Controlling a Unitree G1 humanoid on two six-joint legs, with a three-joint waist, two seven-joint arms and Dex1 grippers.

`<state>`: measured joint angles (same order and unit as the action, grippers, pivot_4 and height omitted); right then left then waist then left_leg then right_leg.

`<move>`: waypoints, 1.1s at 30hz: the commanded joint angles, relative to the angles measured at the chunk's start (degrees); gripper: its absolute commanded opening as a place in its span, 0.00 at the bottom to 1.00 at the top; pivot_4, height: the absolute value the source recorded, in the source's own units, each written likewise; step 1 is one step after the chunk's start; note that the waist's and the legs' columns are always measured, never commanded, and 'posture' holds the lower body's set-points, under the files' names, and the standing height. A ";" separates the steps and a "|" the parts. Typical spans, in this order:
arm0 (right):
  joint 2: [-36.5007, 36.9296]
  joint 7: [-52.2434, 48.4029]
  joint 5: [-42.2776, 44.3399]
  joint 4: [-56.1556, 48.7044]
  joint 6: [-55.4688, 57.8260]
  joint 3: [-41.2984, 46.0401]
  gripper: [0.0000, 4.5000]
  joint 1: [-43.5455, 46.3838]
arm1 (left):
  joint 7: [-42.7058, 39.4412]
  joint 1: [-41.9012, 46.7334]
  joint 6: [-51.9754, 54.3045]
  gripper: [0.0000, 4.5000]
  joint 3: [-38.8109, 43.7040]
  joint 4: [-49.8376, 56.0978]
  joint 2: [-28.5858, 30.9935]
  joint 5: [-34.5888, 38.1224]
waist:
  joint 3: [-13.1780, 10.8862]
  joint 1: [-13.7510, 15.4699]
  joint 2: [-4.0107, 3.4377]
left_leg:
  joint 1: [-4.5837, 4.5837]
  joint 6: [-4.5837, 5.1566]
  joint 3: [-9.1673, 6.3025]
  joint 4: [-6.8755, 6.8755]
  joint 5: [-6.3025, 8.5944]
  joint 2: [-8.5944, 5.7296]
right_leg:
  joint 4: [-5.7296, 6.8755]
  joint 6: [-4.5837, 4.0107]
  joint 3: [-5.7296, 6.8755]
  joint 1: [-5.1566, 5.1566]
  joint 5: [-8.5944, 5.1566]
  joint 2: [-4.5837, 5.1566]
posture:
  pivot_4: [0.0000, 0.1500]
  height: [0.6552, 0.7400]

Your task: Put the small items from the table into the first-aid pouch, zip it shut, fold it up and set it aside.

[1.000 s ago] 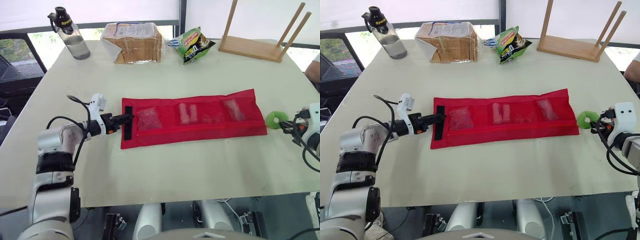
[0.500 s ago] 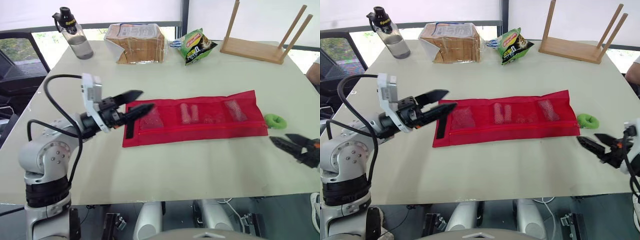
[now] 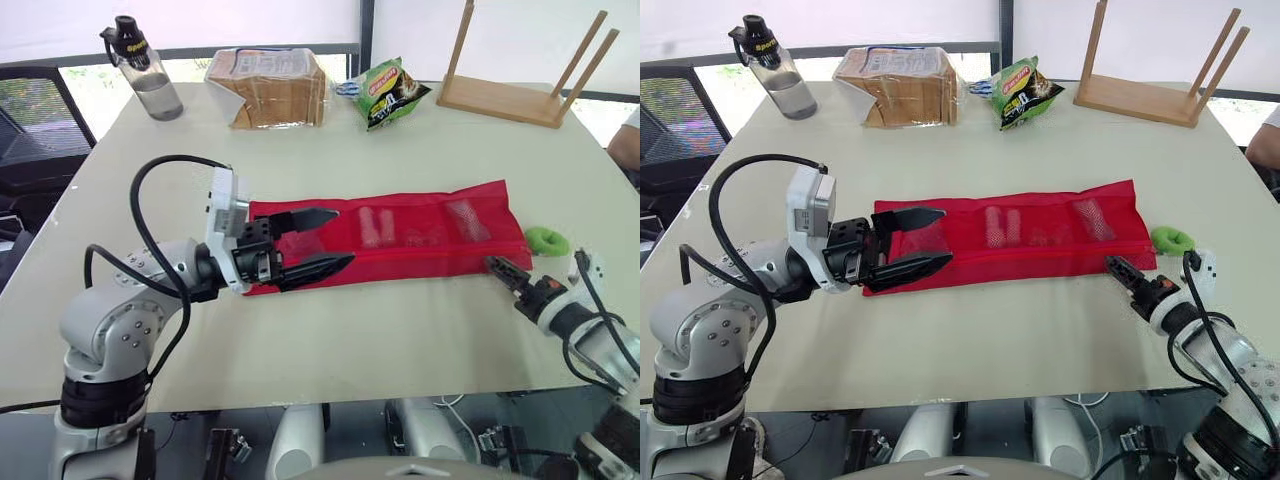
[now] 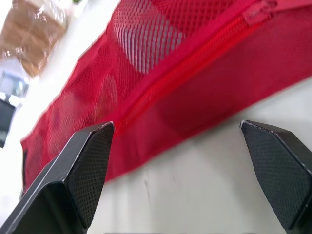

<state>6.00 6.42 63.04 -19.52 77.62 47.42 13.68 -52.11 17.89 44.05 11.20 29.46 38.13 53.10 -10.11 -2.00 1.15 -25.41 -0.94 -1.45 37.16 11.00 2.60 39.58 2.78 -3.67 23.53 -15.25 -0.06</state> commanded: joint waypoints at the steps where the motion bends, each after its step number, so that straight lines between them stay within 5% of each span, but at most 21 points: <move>1: -2.37 6.13 3.47 3.24 -3.78 1.13 0.98 2.09 | -0.29 -0.44 -1.80 0.91 0.41 1.26 0.52 0.31 | 0.00 -0.35 0.00 | -0.01 0.00 0.00 -0.02 0.00 0.00 | 0.00 -0.05 0.00 0.00 0.03 0.00 | 1.00 1.00; 6: -4.77 10.27 9.13 5.45 -12.13 0.82 0.98 4.87 | 0.06 -1.89 -2.24 0.91 0.72 2.76 0.85 1.10 | -0.03 -0.54 -0.06 | 0.01 0.00 0.02 -0.09 0.00 0.02 | -0.03 -0.12 -0.02 0.02 0.07 -0.02 | 1.00 1.00; 12: -8.71 25.17 21.37 5.96 -21.38 -1.29 0.98 5.97 | -0.02 -2.19 -2.09 0.91 1.39 3.44 2.00 2.03 | -0.04 -0.50 -0.08 | 0.00 0.00 0.04 -0.17 0.00 0.02 | -0.11 -0.14 -0.03 0.03 0.07 0.00 | 1.00 1.00; 18: -9.11 38.64 24.67 6.07 -33.69 -4.90 0.98 9.88 | 0.34 -1.65 -2.15 0.91 0.97 3.17 2.43 2.40 | -0.10 -0.58 -0.17 | 0.00 0.01 0.05 -0.23 0.00 0.02 | -0.14 -0.13 -0.05 0.05 0.07 -0.01 | 1.00 1.00; 32: 2.10 2.70 7.75 20.24 -38.04 -18.55 0.98 5.77 | 3.80 -0.99 -2.48 0.91 1.42 2.06 0.03 3.35 | -0.11 -0.56 -0.20 | 0.00 0.01 0.10 -0.33 0.00 0.06 | -0.38 -0.14 -0.07 0.03 0.11 -0.02 | 1.00 1.00; 33: 2.59 0.76 6.29 21.36 -38.70 -19.06 0.87 5.69 | 3.79 -1.01 -2.64 0.91 1.35 2.13 -0.03 3.38 | -0.11 -0.55 -0.20 | 0.00 0.01 0.10 -0.33 0.00 0.06 | -0.39 -0.13 -0.07 0.03 0.11 -0.02 | 1.00 1.00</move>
<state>7.87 10.99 71.70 0.68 39.97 29.45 19.57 -48.46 16.11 42.88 11.14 30.76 38.23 55.30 -10.22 -2.55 0.95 -25.41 -0.93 -1.34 36.82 10.99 2.66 39.20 2.65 -3.74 23.57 -15.14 -0.08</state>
